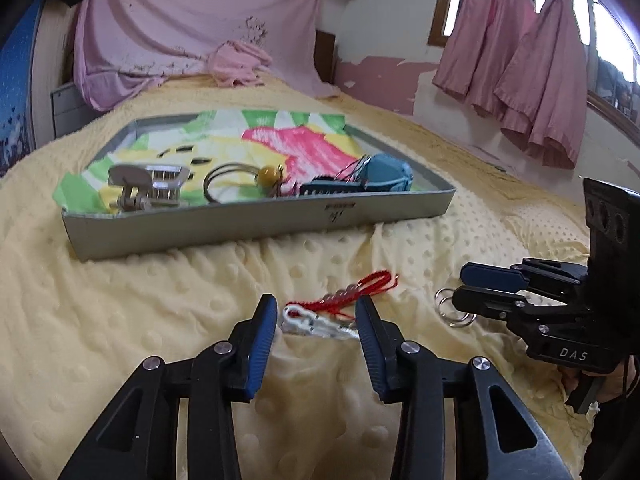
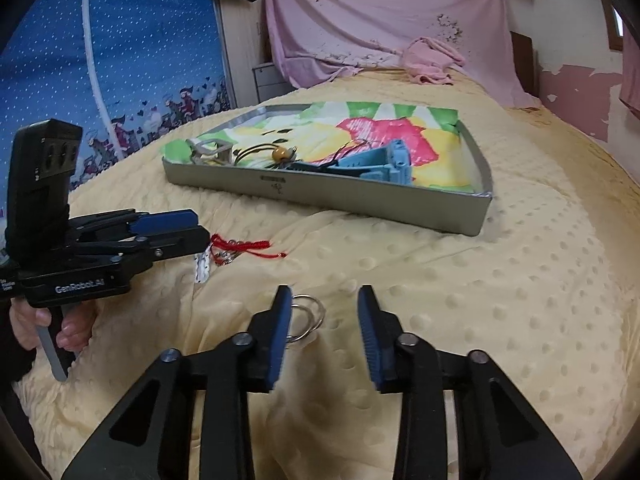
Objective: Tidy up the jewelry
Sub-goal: 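Grasp the white plastic clip with the left gripper while the right grasps small silver rings, then carry white clip and small rings into the tray and open both grippers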
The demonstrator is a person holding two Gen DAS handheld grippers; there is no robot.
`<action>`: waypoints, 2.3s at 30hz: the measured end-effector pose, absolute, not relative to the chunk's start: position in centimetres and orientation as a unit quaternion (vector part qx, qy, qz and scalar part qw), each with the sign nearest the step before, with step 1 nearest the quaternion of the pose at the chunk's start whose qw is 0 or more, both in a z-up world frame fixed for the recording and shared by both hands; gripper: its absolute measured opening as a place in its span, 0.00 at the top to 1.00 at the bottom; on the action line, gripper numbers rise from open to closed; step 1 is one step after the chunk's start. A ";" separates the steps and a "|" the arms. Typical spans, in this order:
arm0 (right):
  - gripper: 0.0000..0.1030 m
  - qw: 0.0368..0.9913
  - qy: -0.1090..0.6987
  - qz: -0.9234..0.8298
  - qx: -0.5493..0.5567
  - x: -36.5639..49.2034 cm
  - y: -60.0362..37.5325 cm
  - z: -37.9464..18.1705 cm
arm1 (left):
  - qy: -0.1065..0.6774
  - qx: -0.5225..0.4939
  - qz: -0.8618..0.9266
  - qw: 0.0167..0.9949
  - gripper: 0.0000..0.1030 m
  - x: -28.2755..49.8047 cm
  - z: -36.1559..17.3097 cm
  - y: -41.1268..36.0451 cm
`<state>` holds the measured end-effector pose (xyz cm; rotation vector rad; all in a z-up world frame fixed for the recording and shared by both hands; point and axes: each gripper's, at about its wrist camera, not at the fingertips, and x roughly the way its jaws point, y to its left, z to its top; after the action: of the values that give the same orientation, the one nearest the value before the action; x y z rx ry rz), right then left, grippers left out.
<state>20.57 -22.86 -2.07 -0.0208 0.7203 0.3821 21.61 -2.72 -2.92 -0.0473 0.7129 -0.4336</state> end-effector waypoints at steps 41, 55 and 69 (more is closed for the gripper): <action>0.95 0.892 0.394 0.220 -0.005 19.9 -22.3 -3.0 | 0.401 -0.091 -0.233 0.881 0.97 19.2 -4.6 -2.5; 0.95 0.914 0.354 0.191 0.050 20.2 -24.4 -2.4 | 0.410 -0.147 -0.239 0.868 0.97 16.1 -4.5 -2.3; 0.95 0.937 0.295 0.180 0.059 19.4 -25.0 -0.3 | 0.336 -0.106 -0.219 0.910 0.97 14.6 -1.4 -3.2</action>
<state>19.37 -24.97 -0.30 0.1210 0.6018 0.3677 14.59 -3.23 -1.40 -0.2181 0.6935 -0.4525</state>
